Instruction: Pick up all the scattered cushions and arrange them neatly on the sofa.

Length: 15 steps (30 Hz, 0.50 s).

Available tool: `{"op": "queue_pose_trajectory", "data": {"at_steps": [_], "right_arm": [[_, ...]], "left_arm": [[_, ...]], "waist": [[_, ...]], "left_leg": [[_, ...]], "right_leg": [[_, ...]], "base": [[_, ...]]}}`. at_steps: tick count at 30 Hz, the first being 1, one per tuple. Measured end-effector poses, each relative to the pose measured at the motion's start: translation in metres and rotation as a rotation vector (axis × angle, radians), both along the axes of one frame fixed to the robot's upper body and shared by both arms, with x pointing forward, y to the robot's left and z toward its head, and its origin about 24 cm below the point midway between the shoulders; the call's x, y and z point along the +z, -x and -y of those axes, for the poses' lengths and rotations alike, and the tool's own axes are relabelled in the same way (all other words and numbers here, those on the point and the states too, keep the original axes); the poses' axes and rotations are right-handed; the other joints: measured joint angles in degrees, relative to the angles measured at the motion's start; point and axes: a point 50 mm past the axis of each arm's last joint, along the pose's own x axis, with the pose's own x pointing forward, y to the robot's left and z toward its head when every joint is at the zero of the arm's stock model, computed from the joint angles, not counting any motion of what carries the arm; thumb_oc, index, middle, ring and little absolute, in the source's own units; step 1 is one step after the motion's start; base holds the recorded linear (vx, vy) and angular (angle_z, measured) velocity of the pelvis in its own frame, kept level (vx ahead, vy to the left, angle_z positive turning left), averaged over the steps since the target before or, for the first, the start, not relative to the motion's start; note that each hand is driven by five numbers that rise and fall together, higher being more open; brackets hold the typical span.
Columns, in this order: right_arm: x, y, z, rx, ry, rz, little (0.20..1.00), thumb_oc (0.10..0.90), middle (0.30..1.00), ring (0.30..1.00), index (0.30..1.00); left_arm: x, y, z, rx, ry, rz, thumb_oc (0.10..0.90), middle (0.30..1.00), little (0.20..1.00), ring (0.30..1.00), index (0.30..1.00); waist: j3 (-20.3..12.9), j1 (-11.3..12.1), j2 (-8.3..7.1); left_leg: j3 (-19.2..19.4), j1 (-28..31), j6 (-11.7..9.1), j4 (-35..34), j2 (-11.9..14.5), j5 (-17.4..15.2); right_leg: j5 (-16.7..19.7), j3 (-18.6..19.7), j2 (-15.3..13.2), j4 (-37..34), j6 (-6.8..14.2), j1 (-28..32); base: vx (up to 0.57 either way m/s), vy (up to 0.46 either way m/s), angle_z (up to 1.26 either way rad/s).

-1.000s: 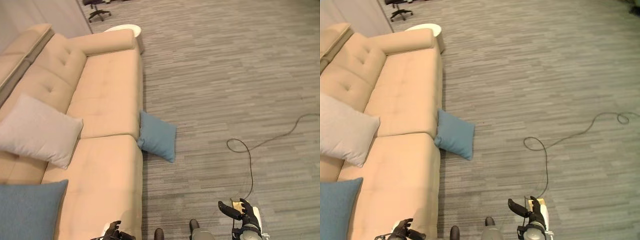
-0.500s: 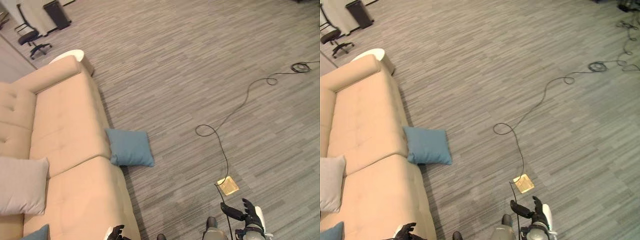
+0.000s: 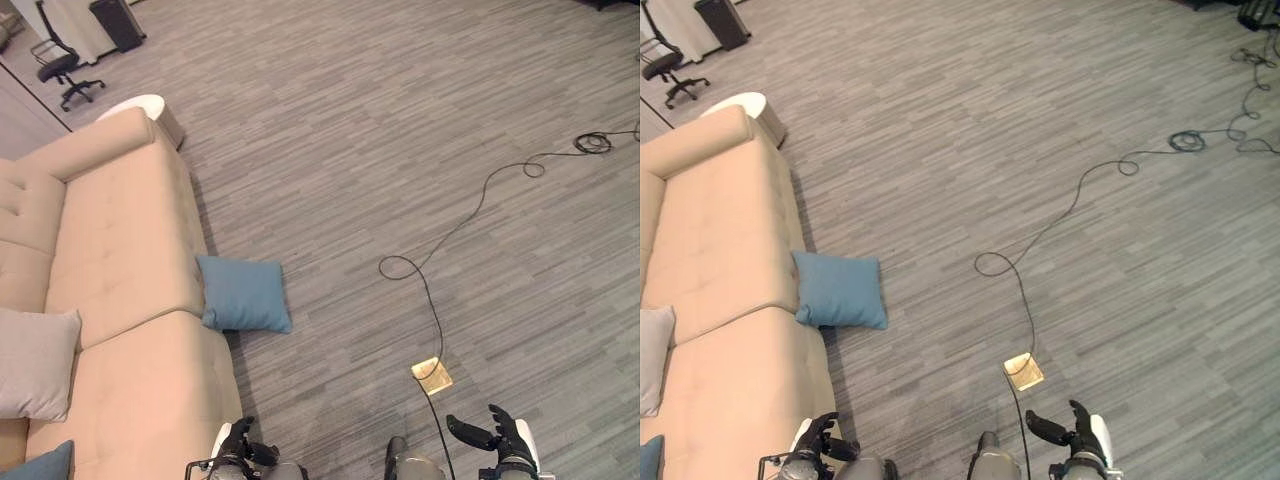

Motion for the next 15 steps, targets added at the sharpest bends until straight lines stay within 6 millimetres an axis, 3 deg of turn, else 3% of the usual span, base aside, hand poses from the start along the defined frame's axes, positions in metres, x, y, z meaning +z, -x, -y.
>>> {"op": "queue_pose_trajectory", "data": {"at_steps": [1, 3, 5, 7, 9, 10, 13, 14, 15], "right_arm": [[0.000, 0.000, 0.000, -0.002, 0.000, -0.003, 0.900, 0.800, 0.900, 0.900, 0.900], [-0.002, -0.003, -0.003, 0.009, -0.003, -0.014, 0.900, 0.800, 0.900, 0.900, 0.900], [-0.005, -0.002, -0.007, 0.032, -0.006, -0.036, 0.900, 0.800, 0.900, 0.900, 0.900], [-0.007, -0.004, -0.010, 0.056, -0.006, -0.046, 0.900, 0.800, 0.900, 0.900, 0.900], [-0.009, -0.007, -0.016, 0.094, -0.012, -0.074, 0.900, 0.800, 0.900, 0.900, 0.900], [-0.010, -0.007, -0.018, 0.100, -0.019, -0.077, 0.900, 0.800, 0.900, 0.900, 0.900], [-0.013, -0.005, -0.021, 0.117, -0.025, -0.093, 0.900, 0.800, 0.900, 0.900, 0.900], [-0.018, 0.003, -0.021, 0.110, -0.035, -0.129, 0.900, 0.800, 0.900, 0.900, 0.900], [-0.023, 0.013, -0.022, 0.101, -0.043, -0.164, 0.900, 0.800, 0.900, 0.900, 0.900]], "left_arm": [[0.001, -0.002, 0.000, 0.007, 0.006, 0.013, 0.800, 0.900, 0.900, 0.900, 0.900], [0.001, -0.002, -0.004, 0.044, 0.013, 0.013, 0.800, 0.900, 0.900, 0.900, 0.900], [0.000, -0.001, -0.005, 0.076, 0.029, 0.009, 0.800, 0.900, 0.900, 0.900, 0.900], [0.000, 0.000, -0.008, 0.119, 0.047, 0.014, 0.800, 0.900, 0.900, 0.900, 0.900], [-0.006, 0.016, -0.016, 0.155, 0.026, -0.060, 0.800, 0.900, 0.900, 0.900, 0.900], [-0.010, 0.027, -0.020, 0.164, 0.013, -0.112, 0.800, 0.900, 0.900, 0.900, 0.900], [-0.021, 0.074, -0.025, 0.186, -0.018, -0.280, 0.800, 0.900, 0.900, 0.900, 0.900], [-0.022, 0.088, -0.029, 0.186, -0.035, -0.339, 0.800, 0.900, 0.900, 0.900, 0.900], [-0.023, 0.100, -0.032, 0.188, -0.048, -0.380, 0.800, 0.900, 0.900, 0.900, 0.900]], "waist": [[0.0, 0.8, -0.07], [0.1, 3.0, 0.36], [0.2, 4.5, 0.12], [-0.2, 6.5, 0.66], [-0.2, 7.7, 0.64], [-0.6, 8.5, 0.47], [-1.7, 8.8, -0.33], [-2.2, 8.9, -1.18], [-3.2, 9.0, -1.41]], "left_leg": [[1.2, -0.4, -0.1, -3.2, -0.5, 0.0], [2.5, -1.5, -0.5, -10.8, -1.6, 2.0], [4.5, -1.7, -2.3, -20.3, -2.4, 4.1], [5.6, -4.1, -1.9, -21.9, -1.9, 5.9], [5.9, -4.2, -2.4, -22.3, -1.9, 6.9], [5.3, -4.1, -1.7, -22.2, -1.9, 6.9], [3.8, -3.9, 1.0, -20.5, -3.9, 8.5], [3.7, -2.7, 3.1, -19.0, -4.5, 8.1], [4.2, -0.7, 8.0, -19.7, -5.2, 11.4]], "right_leg": [[0.7, 0.1, 0.6, -1.8, 0.7, 0.8], [2.1, -0.9, 3.0, -6.3, -0.6, 4.0], [2.4, -1.5, 5.1, -10.3, -0.8, 7.2], [2.6, -1.9, 6.9, -11.7, -1.9, 8.9], [1.5, -0.2, 8.4, -12.9, -1.4, 11.6], [2.1, 0.5, 8.6, -12.5, -2.0, 12.1], [-0.7, 2.4, 8.1, -12.7, 0.4, 15.1], [-2.7, 1.8, 7.3, -11.9, 1.5, 16.7], [-5.2, 1.7, 6.3, -7.0, 4.1, 16.6]], "base": [[0.24, -0.026, 0.06], [0.39, -0.043, 0.00], [0.45, -0.037, 0.01], [0.44, 0.034, -0.20], [0.37, 0.064, -0.43], [0.29, 0.062, -0.57], [0.49, 0.121, -0.35], [0.31, 0.191, 0.04], [0.27, 0.208, 0.30]]}}
